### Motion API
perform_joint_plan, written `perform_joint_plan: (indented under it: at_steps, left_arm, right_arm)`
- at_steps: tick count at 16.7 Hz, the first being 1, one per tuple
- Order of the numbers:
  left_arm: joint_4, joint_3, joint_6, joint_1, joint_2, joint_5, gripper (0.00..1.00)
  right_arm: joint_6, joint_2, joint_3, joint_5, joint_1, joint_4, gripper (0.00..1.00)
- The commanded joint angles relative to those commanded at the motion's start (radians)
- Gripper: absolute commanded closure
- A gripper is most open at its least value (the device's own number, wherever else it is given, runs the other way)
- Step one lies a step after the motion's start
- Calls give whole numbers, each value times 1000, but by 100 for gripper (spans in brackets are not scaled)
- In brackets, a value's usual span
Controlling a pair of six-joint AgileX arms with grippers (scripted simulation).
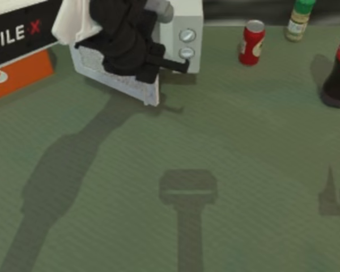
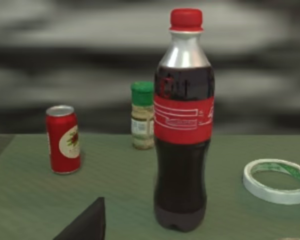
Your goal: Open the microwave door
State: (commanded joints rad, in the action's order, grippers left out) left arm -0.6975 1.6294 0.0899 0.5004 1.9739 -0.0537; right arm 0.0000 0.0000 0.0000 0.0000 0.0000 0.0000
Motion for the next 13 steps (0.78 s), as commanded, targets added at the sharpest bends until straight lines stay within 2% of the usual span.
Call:
perform_joint_plan:
  at_steps: [8, 13]
  left_arm:
    - [0, 0, 0, 0, 0, 0, 100]
    - [11, -36, -43, -9, -24, 29, 100]
  right_arm:
    - [0, 0, 0, 0, 0, 0, 0]
    - [0, 0, 0, 0, 0, 0, 0]
